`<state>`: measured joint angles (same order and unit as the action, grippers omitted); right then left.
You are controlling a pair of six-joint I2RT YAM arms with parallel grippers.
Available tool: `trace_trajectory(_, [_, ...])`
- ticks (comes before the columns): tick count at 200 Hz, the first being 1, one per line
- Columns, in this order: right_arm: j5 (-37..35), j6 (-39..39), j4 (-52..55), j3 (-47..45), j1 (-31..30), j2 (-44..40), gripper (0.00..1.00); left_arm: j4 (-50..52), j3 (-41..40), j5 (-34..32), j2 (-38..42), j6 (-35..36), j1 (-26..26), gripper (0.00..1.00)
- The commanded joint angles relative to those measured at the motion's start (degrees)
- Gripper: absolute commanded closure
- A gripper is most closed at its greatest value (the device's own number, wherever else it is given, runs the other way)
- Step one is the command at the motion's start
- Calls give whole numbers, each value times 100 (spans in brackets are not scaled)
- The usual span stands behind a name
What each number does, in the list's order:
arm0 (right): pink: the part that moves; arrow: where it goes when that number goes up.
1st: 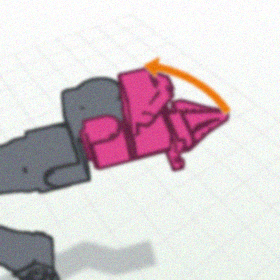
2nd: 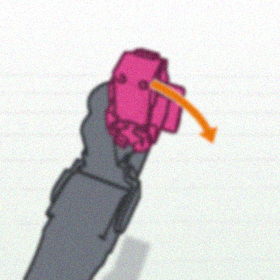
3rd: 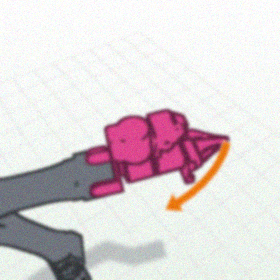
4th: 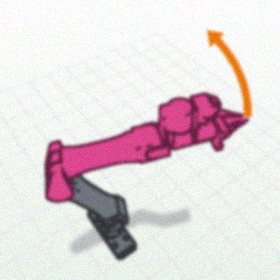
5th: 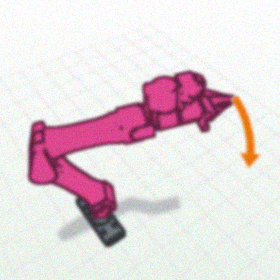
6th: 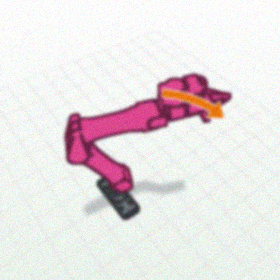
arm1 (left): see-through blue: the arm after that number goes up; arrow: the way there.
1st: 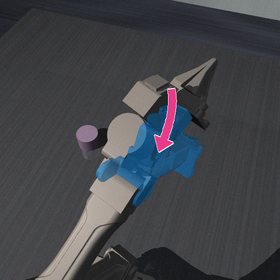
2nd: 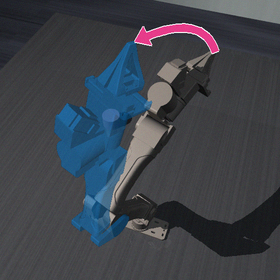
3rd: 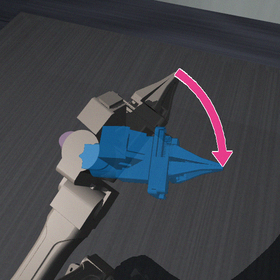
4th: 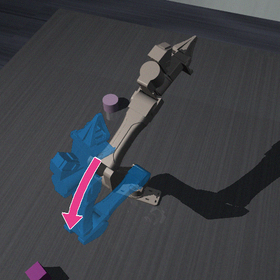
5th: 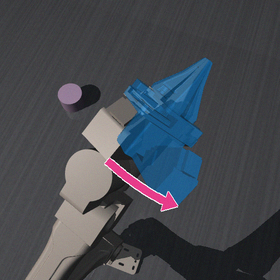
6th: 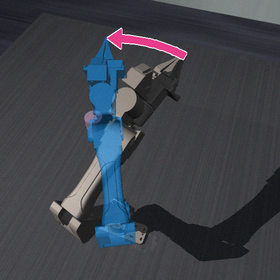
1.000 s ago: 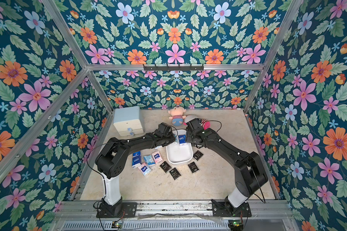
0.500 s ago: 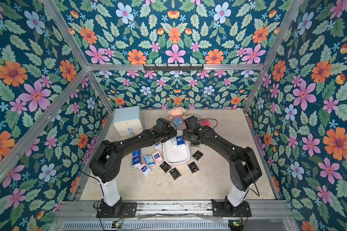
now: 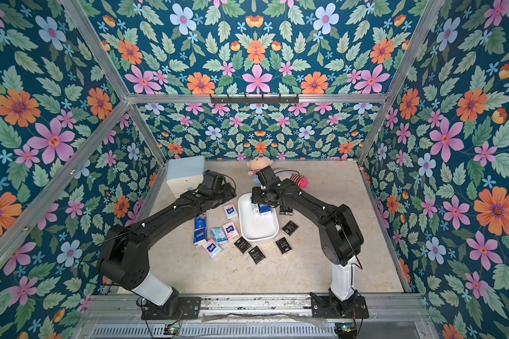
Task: Put the pocket tissues into the storage box
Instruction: Adjust the pocket tissues in the storage box.
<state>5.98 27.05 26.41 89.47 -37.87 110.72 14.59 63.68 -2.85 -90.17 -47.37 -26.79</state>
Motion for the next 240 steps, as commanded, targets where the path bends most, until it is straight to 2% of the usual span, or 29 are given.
trace_trajectory(1, [291, -163, -142, 295, 1, 298, 36, 145, -458, 143, 315, 256, 308, 24])
trace_trajectory(38, [363, -220, -144, 660, -6, 811, 36, 141, -1167, 232, 780, 358, 709, 23])
trace_trajectory(107, [664, -98, -233, 926, -144, 1233, 36, 42, -1832, 171, 1314, 233, 921, 23])
trace_trajectory(170, [691, 47, -303, 898, -278, 1188, 37, 75, -1982, 245, 1406, 210, 972, 23])
trace_trajectory(218, [1158, 381, -664, 820, -395, 1320, 36, 49, -1852, 365, 1183, 240, 973, 23])
trace_trajectory(240, [948, 583, -665, 748, -376, 1389, 37, 28, -1817, 451, 1122, 220, 969, 23])
